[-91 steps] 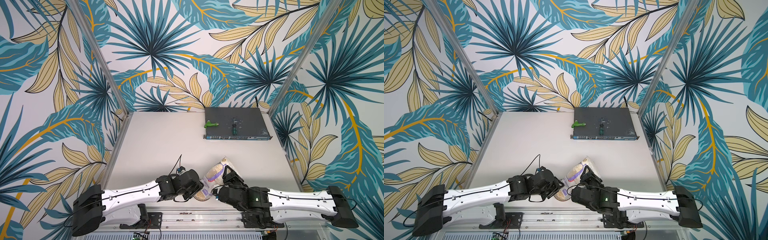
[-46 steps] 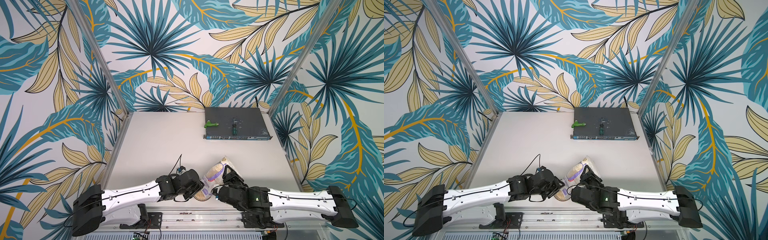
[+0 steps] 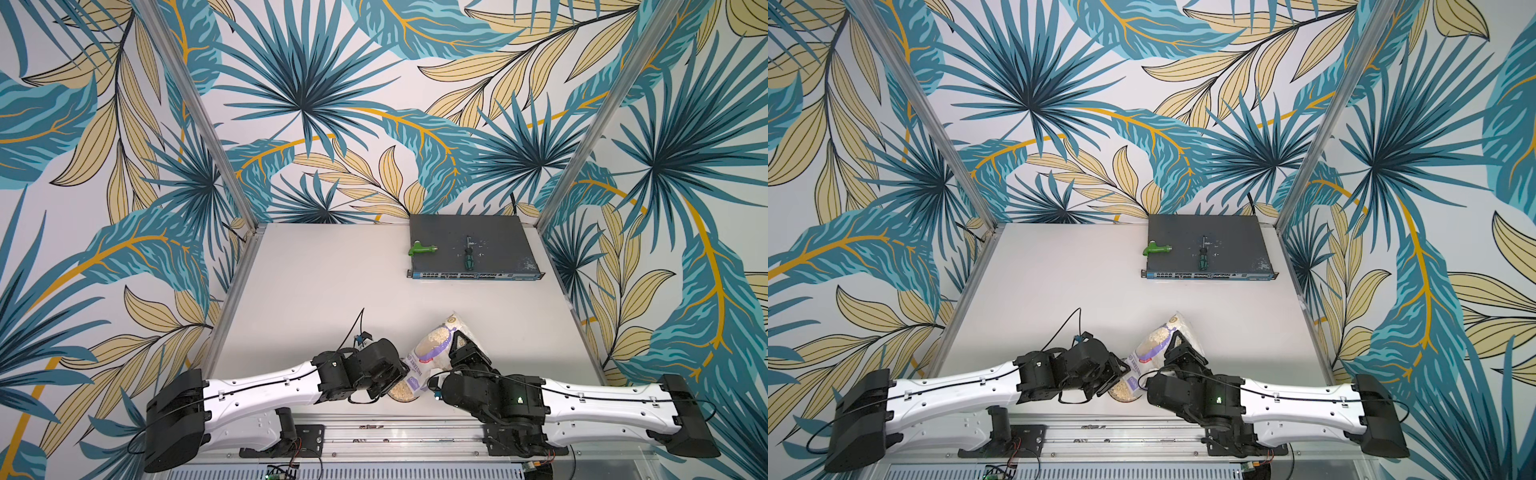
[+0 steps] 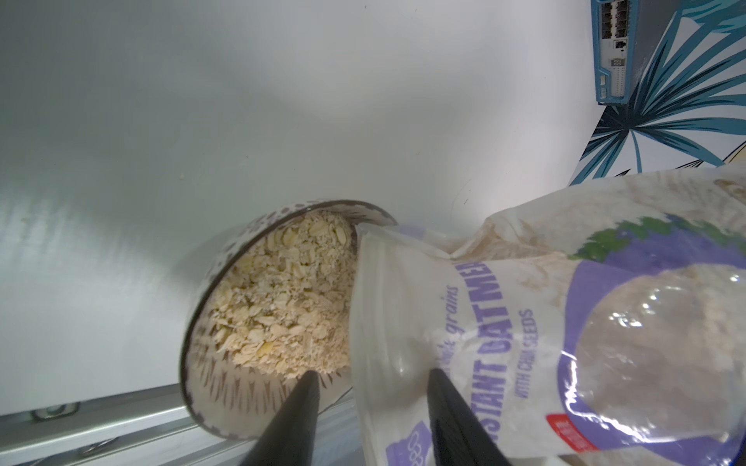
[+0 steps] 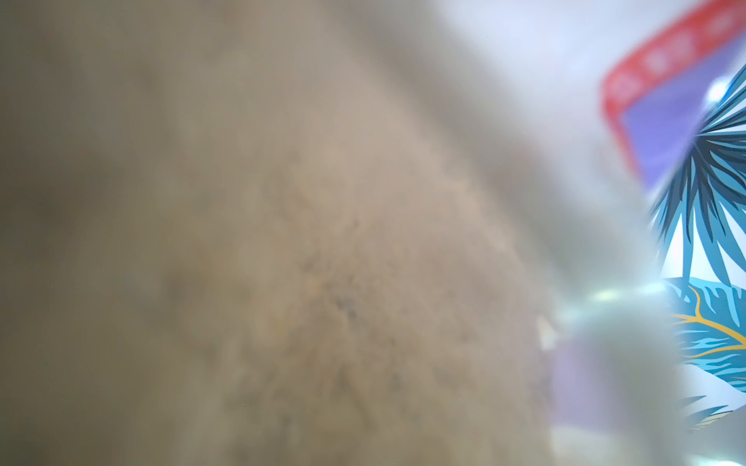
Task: Pour the oats into the breakfast bowl
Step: Pour the oats into the bowl.
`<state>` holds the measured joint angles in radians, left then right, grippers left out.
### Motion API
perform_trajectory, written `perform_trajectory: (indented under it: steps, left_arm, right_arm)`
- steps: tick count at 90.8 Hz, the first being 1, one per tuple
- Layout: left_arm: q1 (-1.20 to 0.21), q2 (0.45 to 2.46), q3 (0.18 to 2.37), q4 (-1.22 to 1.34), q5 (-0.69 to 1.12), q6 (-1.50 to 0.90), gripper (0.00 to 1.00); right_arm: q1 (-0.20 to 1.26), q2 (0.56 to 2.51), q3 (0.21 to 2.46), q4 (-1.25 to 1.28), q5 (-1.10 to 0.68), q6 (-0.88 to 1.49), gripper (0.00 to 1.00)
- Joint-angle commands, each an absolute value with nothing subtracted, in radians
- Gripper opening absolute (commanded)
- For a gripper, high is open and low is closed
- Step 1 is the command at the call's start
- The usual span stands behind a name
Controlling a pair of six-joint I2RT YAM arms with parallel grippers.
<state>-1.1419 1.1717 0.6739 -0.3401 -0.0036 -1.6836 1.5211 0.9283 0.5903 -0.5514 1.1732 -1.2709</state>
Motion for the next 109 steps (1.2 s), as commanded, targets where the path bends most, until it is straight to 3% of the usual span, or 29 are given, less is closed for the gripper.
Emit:
perform_trajectory:
  steps: [1, 45, 60, 109]
  left_arm:
    - [-1.144, 1.17, 0.689, -0.345, -0.014, -1.674, 0.47]
    - [-1.145, 1.17, 0.721, -0.371, -0.023, -1.679, 0.47]
    - [-1.145, 1.16, 0.72, -0.379, -0.027, -1.684, 0.47]
    - [-1.146, 1.16, 0.733, -0.384, -0.047, -1.682, 0.48]
  right_arm:
    - [1.529, 0.883, 0.582, -0.482, 1.261, -1.212, 0.0]
    - [1.528, 0.827, 0.471, -0.47, 1.26, -1.141, 0.0]
    - [1.528, 0.844, 0.468, -0.545, 1.247, -1.006, 0.0]
    - [1.528, 0.861, 0.507, -0.581, 1.259, -0.896, 0.0]
